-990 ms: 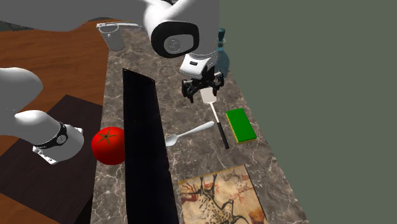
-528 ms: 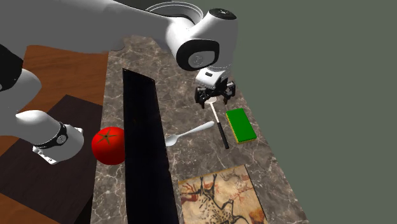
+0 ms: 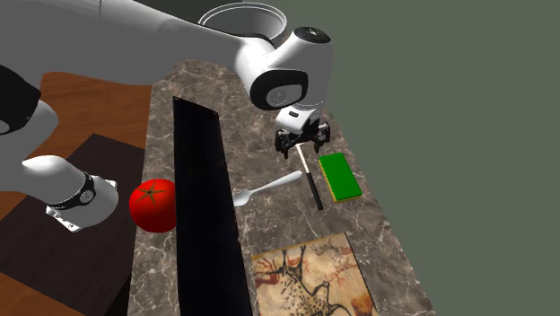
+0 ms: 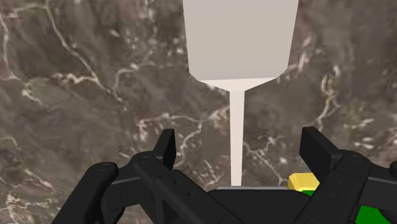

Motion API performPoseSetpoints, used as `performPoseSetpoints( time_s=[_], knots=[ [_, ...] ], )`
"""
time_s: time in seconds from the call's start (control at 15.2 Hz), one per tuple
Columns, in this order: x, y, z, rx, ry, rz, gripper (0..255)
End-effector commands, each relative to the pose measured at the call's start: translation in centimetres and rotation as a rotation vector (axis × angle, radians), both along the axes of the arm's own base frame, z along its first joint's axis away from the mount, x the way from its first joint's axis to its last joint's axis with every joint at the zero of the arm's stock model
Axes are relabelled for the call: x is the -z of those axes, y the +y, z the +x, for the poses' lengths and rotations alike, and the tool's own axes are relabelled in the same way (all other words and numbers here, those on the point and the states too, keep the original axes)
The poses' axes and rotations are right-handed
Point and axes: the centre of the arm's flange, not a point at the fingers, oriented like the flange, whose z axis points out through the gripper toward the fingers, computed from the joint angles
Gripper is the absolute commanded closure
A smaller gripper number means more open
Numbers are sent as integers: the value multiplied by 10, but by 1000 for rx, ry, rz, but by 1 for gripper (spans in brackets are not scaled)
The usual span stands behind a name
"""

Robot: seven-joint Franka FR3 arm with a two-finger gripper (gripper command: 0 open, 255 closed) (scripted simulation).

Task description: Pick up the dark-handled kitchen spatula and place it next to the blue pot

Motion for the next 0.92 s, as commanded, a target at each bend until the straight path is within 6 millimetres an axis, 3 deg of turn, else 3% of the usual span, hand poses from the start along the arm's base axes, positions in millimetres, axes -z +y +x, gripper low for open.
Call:
performPoseSetpoints(
  time_s=[0.0,0.13,0.2,0.86],
  knots=[
    [0,0,0,0,0,0,0],
    [0,0,0,0,0,0,0],
    [0,0,0,0,0,0,255],
    [-5,0,0,0,0,0,255]
  ],
)
